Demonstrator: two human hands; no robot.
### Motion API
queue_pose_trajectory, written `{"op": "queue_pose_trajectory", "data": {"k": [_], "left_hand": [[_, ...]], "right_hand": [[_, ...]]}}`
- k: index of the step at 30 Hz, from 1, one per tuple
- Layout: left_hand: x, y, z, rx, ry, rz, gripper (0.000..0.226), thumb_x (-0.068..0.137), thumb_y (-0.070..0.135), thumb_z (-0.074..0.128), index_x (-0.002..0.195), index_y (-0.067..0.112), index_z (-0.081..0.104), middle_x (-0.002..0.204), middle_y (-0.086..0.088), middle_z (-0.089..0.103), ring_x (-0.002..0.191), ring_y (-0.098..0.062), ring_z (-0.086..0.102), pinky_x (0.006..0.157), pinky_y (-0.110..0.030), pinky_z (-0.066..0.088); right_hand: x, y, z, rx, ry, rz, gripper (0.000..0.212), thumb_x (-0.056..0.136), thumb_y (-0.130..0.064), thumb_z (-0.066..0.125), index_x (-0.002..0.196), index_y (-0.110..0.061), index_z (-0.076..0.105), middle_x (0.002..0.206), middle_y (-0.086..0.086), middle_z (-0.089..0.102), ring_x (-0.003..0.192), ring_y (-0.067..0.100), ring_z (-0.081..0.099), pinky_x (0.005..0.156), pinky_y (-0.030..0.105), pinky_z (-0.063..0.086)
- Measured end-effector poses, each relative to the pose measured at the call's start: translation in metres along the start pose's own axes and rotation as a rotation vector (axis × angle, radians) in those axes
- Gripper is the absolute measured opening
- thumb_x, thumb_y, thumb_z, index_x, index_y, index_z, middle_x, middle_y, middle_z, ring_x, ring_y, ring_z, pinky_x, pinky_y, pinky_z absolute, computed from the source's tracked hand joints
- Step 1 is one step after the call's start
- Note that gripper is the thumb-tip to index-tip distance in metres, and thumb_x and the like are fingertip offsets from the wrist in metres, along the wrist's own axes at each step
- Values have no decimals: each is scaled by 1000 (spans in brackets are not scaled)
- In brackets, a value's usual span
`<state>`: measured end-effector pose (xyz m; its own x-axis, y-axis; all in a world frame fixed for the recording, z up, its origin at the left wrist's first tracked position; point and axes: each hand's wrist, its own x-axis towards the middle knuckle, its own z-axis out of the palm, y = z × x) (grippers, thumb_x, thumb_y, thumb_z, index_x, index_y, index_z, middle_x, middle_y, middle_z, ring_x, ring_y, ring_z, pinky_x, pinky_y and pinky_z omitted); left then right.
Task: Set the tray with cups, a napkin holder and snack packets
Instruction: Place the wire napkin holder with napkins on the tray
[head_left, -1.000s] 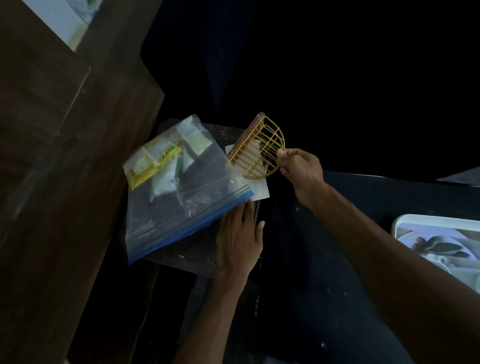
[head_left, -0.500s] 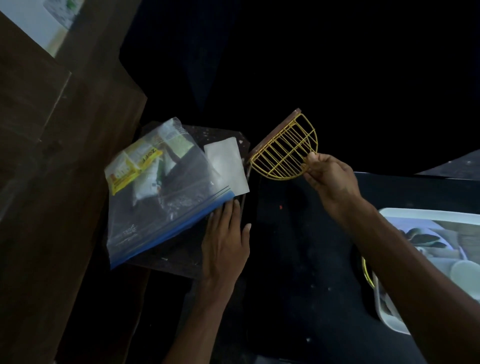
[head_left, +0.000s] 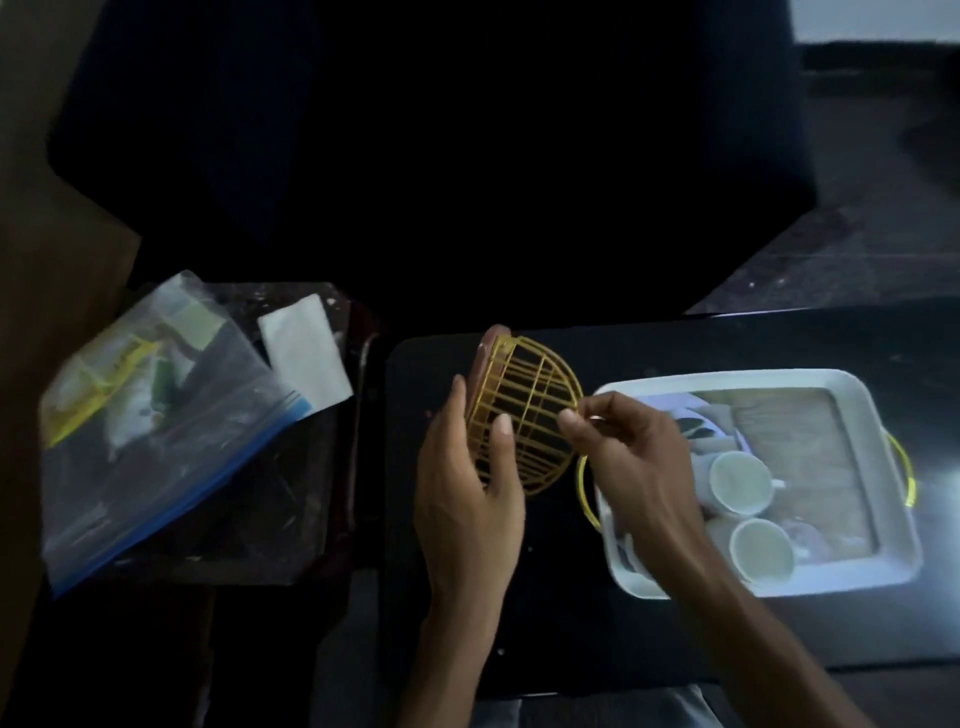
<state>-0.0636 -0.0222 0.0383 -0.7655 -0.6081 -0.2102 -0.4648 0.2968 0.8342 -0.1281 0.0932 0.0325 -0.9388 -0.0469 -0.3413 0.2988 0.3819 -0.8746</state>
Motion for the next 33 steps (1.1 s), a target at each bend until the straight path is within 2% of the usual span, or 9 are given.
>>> {"op": "queue_pose_trajectory", "data": {"k": [5, 8, 10, 12, 17, 22, 27, 29, 33], "left_hand": [[-27, 9, 38, -270, -68, -179, 29, 104, 32, 51, 130, 30, 63, 115, 8, 74, 106, -9, 71, 93, -41, 59], [-50, 17, 73, -441, -105, -284, 17, 103, 27, 55, 113, 35, 67, 103, 7, 79, 96, -10, 75, 75, -23, 60], [-67, 27, 101, -511, -136, -335, 16, 103, 26, 56, 110, 34, 68, 101, 9, 80, 92, -9, 76, 66, -16, 56], [-81, 38, 126, -517, -158, -338, 16, 103, 25, 56, 111, 31, 69, 102, 5, 80, 92, -11, 76, 67, -18, 57], [-113, 77, 188, -420, -245, -318, 24, 103, 28, 57, 126, 27, 63, 121, 2, 73, 113, -16, 70, 95, -36, 58], [-142, 106, 233, -251, -183, -124, 42, 101, 29, 60, 142, 24, 57, 142, 10, 61, 131, -3, 55, 106, -32, 51], [-160, 113, 271, -463, -435, -294, 48, 103, 43, 45, 146, 22, 54, 148, 8, 58, 136, 1, 51, 115, -29, 43], [-159, 108, 286, -535, -453, -387, 50, 99, 51, 42, 138, 26, 60, 136, 14, 67, 128, 2, 58, 107, -24, 50], [-150, 93, 310, -593, -437, -532, 38, 102, 52, 39, 121, 32, 65, 103, 29, 75, 102, 17, 66, 79, -5, 50]], "right_hand": [[-34, 10, -51, 81, 69, 15, 38, 74, -36, 83, 103, -33, 58, 96, -6, 70, 91, 10, 69, 78, 33, 59], [-44, 24, -81, 150, 52, 52, 65, 71, -56, 78, 127, -37, 52, 115, -9, 65, 103, 5, 67, 81, 26, 58], [-46, 34, -107, 166, 53, 47, 49, 79, -62, 69, 123, -44, 58, 114, -15, 64, 102, 0, 66, 79, 18, 56], [-46, 44, -133, 221, 67, 32, 27, 92, -55, 58, 117, -49, 63, 112, -19, 66, 102, -3, 65, 79, 13, 52], [-41, 72, -201, 346, 133, 67, 31, 102, -33, 49, 129, -40, 61, 119, -14, 71, 112, 5, 67, 91, 26, 55], [-25, 99, -253, 229, 234, 102, 28, 102, -30, 48, 124, -33, 65, 113, -11, 74, 107, 8, 69, 96, 40, 54], [-7, 136, -275, 104, 206, 108, 29, 102, -26, 50, 126, -36, 64, 111, -18, 73, 103, -1, 68, 91, 29, 57], [1, 147, -279, 79, 168, 117, 30, 100, -30, 52, 120, -52, 58, 111, -26, 71, 104, -5, 66, 87, 20, 55], [14, 167, -284, 148, 86, 202, 27, 97, -50, 49, 121, -51, 62, 121, -15, 70, 114, 2, 64, 99, 39, 53]]}}
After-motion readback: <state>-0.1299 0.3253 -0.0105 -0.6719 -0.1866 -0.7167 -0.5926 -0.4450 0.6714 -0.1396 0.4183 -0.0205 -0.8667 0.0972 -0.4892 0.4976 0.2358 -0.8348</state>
